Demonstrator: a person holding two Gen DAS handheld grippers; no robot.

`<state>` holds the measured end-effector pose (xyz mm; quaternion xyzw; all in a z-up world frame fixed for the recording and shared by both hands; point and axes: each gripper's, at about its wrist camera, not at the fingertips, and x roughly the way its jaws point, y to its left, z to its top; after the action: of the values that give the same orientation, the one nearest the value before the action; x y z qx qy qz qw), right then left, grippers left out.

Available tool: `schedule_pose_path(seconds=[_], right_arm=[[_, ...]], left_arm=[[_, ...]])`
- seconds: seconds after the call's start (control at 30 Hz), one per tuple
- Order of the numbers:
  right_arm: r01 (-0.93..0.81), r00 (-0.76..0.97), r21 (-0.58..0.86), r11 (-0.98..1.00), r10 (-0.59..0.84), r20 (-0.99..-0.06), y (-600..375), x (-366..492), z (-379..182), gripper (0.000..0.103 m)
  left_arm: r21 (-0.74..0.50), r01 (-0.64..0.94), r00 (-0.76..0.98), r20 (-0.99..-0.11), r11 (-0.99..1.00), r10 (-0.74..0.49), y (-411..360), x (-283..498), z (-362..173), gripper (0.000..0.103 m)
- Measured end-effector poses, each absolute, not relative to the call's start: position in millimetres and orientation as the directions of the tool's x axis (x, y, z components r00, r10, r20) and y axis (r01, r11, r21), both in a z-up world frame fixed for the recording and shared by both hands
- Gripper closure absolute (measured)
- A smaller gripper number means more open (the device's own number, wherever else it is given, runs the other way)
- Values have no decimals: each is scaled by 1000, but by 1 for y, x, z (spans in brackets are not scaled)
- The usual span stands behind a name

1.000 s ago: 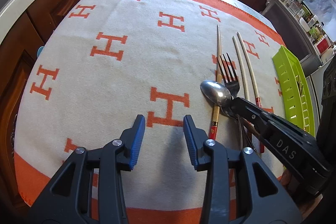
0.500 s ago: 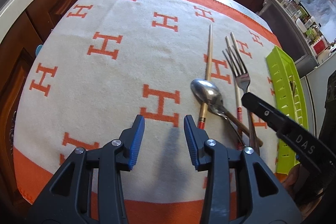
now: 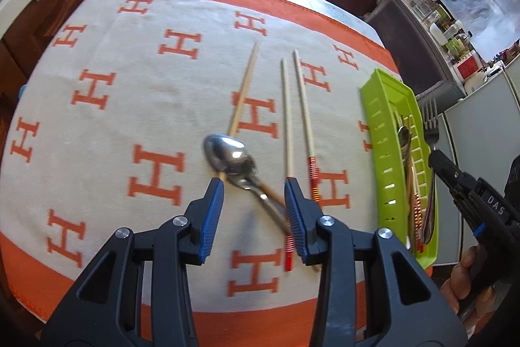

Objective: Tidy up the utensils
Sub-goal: 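Carry the metal fork into the green tray and release it with the right gripper, then grasp a metal spoon from the cloth with the left gripper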

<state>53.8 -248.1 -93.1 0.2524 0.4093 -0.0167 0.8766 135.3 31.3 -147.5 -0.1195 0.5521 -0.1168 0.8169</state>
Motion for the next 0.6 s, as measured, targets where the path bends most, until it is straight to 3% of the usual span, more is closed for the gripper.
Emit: schedule_pose_path(seconds=[0.23, 0.6], right_arm=[[314, 613, 432, 845, 167, -772, -286, 48, -113, 97], [265, 629, 472, 841, 221, -746, -292, 43, -115, 97]], left_arm=[[-387, -35, 258, -894, 921, -366, 14, 156, -161, 68], [-282, -114, 207, -945, 952, -255, 1, 157, -176, 68]])
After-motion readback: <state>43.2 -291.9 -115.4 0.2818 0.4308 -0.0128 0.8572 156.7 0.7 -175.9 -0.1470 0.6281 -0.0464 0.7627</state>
